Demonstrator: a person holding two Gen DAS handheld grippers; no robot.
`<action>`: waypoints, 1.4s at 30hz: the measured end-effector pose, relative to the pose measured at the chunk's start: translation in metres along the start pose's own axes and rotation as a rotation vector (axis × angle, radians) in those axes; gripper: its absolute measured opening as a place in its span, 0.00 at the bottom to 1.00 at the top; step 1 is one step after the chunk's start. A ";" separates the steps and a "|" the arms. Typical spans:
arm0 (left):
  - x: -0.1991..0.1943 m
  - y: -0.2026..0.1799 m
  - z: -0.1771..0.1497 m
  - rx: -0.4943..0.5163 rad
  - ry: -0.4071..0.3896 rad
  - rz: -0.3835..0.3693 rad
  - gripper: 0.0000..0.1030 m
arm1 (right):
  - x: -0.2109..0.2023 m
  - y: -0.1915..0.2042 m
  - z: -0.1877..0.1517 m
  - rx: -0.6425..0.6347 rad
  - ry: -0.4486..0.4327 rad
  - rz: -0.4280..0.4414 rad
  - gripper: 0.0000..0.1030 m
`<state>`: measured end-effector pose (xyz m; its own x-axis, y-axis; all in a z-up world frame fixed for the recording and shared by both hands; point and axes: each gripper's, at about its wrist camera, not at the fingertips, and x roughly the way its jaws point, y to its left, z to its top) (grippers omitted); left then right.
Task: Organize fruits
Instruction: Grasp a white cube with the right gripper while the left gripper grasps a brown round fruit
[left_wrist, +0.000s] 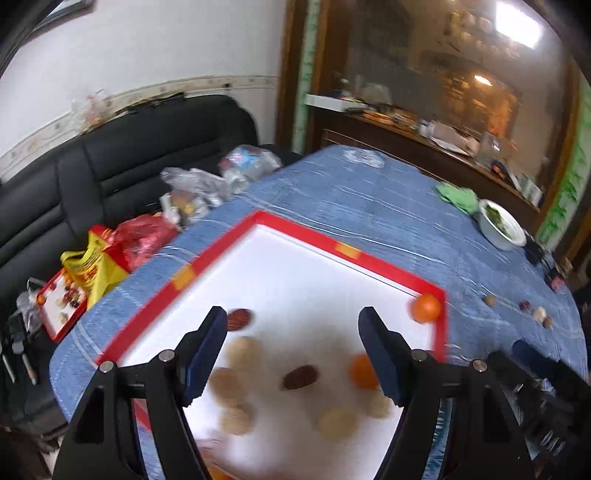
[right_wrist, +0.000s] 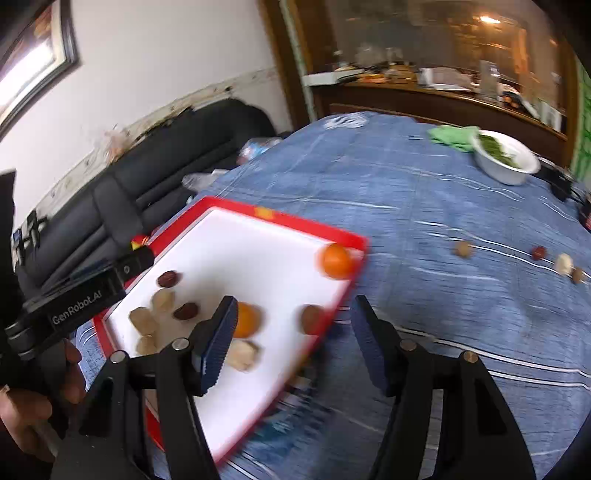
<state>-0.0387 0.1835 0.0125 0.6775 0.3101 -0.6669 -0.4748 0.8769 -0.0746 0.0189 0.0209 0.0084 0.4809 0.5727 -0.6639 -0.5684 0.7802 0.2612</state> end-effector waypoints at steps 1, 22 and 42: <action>0.000 -0.011 -0.001 0.020 0.002 -0.015 0.71 | -0.009 -0.015 -0.002 0.018 -0.011 -0.025 0.63; 0.056 -0.186 -0.002 0.282 0.141 -0.216 0.71 | -0.023 -0.257 0.016 0.105 0.013 -0.414 0.57; 0.120 -0.243 -0.004 0.350 0.212 -0.220 0.60 | -0.002 -0.284 0.026 0.128 0.027 -0.399 0.18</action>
<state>0.1562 0.0059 -0.0522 0.5935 0.0528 -0.8031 -0.0895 0.9960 -0.0007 0.1967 -0.1950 -0.0459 0.6278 0.2141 -0.7484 -0.2531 0.9653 0.0639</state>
